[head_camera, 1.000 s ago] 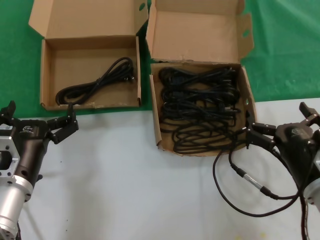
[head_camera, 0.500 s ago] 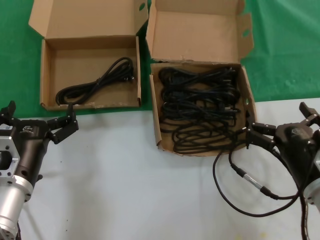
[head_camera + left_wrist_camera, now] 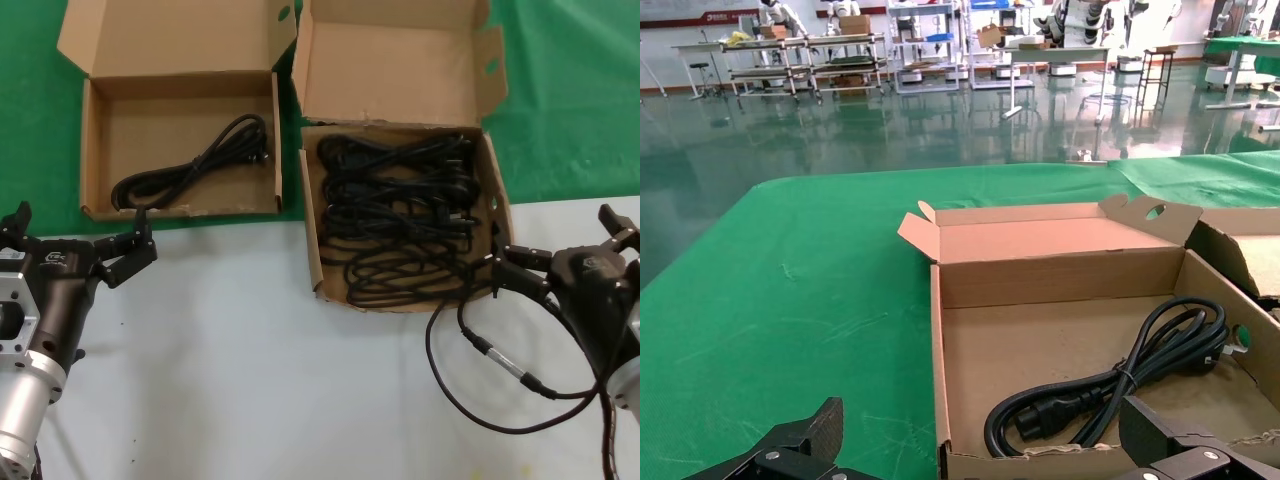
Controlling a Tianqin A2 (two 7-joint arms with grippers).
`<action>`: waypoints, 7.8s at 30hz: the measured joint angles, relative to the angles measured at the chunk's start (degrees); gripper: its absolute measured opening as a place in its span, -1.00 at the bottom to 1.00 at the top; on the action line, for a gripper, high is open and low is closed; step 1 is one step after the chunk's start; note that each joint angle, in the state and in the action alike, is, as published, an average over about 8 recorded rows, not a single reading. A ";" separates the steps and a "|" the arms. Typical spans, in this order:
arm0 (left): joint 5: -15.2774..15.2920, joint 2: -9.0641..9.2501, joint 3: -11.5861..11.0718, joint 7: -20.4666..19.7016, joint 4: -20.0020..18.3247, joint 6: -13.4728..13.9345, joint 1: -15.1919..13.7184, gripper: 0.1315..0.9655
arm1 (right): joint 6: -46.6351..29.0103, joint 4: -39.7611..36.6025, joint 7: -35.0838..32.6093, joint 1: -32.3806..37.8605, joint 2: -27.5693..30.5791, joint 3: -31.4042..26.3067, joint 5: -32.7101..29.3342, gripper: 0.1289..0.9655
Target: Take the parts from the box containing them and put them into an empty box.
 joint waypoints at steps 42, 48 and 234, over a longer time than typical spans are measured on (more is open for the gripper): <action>0.00 0.00 0.00 0.00 0.00 0.00 0.00 1.00 | 0.00 0.00 0.00 0.00 0.00 0.00 0.00 1.00; 0.00 0.00 0.00 0.00 0.00 0.00 0.00 1.00 | 0.00 0.00 0.00 0.00 0.00 0.00 0.00 1.00; 0.00 0.00 0.00 0.00 0.00 0.00 0.00 1.00 | 0.00 0.00 0.00 0.00 0.00 0.00 0.00 1.00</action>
